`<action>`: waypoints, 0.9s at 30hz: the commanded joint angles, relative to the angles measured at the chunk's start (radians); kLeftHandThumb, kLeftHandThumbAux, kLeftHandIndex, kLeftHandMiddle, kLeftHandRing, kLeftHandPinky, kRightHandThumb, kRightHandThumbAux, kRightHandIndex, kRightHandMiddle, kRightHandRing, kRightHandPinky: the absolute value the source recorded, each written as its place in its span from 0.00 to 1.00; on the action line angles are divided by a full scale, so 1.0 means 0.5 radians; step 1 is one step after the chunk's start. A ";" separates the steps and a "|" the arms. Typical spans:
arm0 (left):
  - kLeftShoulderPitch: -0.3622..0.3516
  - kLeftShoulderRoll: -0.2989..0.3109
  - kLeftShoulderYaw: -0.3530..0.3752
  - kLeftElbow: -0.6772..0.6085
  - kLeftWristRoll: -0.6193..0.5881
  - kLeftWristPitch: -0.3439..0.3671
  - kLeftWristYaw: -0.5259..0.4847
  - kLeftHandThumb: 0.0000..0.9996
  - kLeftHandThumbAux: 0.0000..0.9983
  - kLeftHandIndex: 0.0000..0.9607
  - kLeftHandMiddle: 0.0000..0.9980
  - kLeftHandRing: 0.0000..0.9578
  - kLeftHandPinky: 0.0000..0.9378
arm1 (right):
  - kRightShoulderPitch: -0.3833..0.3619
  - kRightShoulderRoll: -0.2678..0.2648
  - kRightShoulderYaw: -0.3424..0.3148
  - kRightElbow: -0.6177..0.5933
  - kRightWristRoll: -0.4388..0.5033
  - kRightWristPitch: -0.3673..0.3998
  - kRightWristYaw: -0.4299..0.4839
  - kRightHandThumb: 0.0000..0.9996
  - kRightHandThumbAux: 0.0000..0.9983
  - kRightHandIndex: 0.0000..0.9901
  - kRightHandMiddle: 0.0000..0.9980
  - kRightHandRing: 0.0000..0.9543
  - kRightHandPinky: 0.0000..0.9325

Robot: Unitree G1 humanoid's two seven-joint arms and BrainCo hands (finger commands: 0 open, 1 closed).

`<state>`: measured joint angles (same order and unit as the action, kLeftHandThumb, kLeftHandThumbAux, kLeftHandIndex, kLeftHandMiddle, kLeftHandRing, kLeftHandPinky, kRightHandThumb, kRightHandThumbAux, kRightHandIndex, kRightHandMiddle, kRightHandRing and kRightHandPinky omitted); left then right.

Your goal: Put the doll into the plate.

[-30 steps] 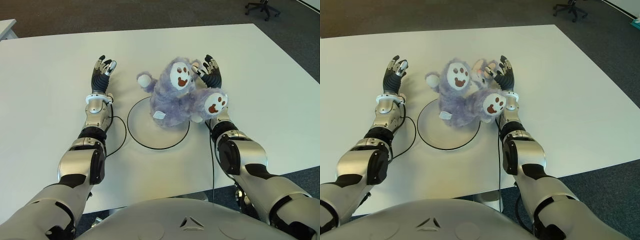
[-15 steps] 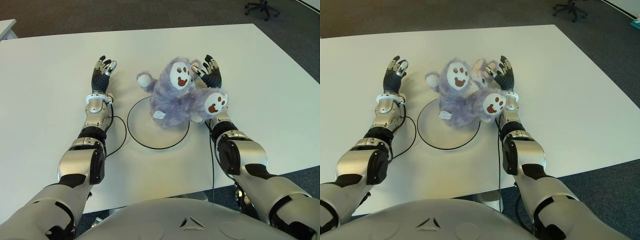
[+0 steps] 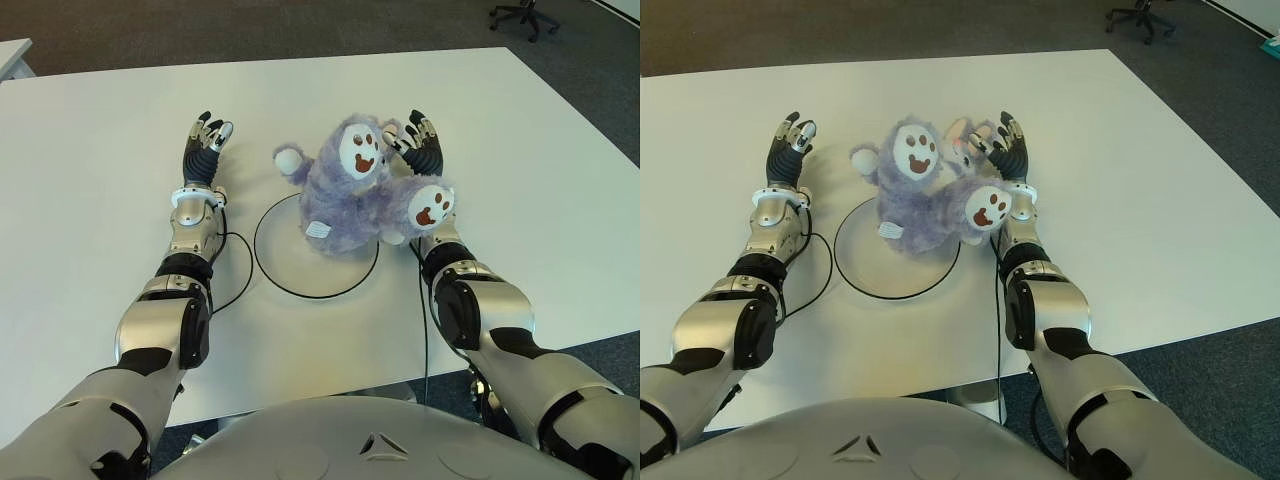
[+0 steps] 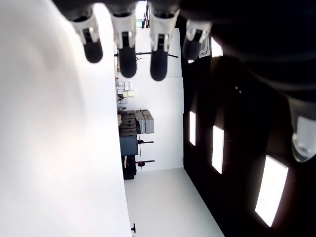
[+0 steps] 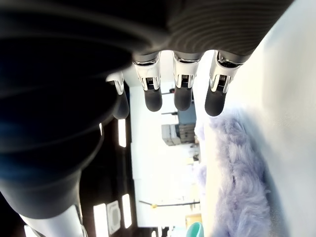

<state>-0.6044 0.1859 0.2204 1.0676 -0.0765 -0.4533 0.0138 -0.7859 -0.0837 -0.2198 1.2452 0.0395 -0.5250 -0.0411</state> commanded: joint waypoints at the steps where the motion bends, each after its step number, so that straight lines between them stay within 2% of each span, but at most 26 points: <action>1: 0.147 -0.040 -0.001 0.109 0.000 0.100 0.014 0.00 0.45 0.04 0.16 0.14 0.08 | 0.199 0.045 -0.003 0.119 -0.006 0.120 -0.009 0.13 0.79 0.10 0.06 0.06 0.11; 12: 0.150 -0.032 -0.010 0.107 0.009 0.112 0.013 0.00 0.45 0.02 0.15 0.13 0.07 | 0.197 0.045 0.003 0.120 -0.009 0.119 0.002 0.14 0.80 0.10 0.06 0.05 0.11; 23: 0.139 -0.038 0.001 0.104 -0.004 0.214 0.036 0.00 0.45 0.01 0.16 0.13 0.08 | 0.194 0.054 -0.011 0.122 0.003 0.116 -0.004 0.13 0.79 0.10 0.05 0.05 0.10; 27: 0.141 -0.043 0.003 0.099 -0.004 0.240 0.056 0.00 0.44 0.01 0.16 0.14 0.12 | 0.192 0.054 -0.011 0.123 0.003 0.122 -0.005 0.11 0.78 0.10 0.05 0.05 0.10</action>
<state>-0.6074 0.1906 0.2205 1.0671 -0.0766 -0.3949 0.0236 -0.7862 -0.0806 -0.2208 1.2465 0.0405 -0.5249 -0.0398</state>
